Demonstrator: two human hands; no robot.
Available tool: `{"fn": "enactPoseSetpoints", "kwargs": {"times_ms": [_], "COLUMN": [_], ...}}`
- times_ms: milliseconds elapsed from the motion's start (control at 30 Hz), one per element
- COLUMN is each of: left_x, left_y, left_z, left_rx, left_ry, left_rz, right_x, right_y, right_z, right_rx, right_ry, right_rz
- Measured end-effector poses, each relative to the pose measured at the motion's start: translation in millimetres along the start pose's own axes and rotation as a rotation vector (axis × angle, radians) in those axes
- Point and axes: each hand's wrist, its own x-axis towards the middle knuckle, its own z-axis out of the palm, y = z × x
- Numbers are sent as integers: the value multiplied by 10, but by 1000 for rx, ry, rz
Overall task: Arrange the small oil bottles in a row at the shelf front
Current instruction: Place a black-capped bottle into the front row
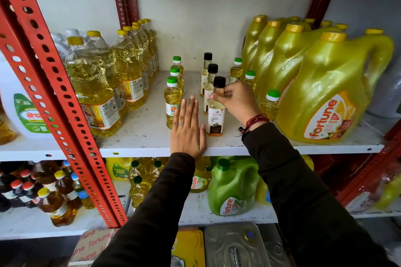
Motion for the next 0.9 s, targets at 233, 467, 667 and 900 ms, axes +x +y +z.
{"fn": "enactPoseSetpoints", "kwargs": {"times_ms": [233,467,667,900], "left_x": [10,18,-4,1], "left_y": [-12,-1,18,13], "left_z": [2,-29,-27,-16], "left_rx": [1,-6,-11,-11], "left_ry": [-12,-25,-21,-22], "left_rz": [-5,-9,-11,-9], "right_x": [-260,-379,-409,-415], "right_y": [-36,-72,-52,-33], "right_z": [-120,-175,-191,-165], "right_rx": [-5,-2,-9,7], "right_ry": [22,49,44,89], "right_rz": [-17,-14,-11,-21]}}
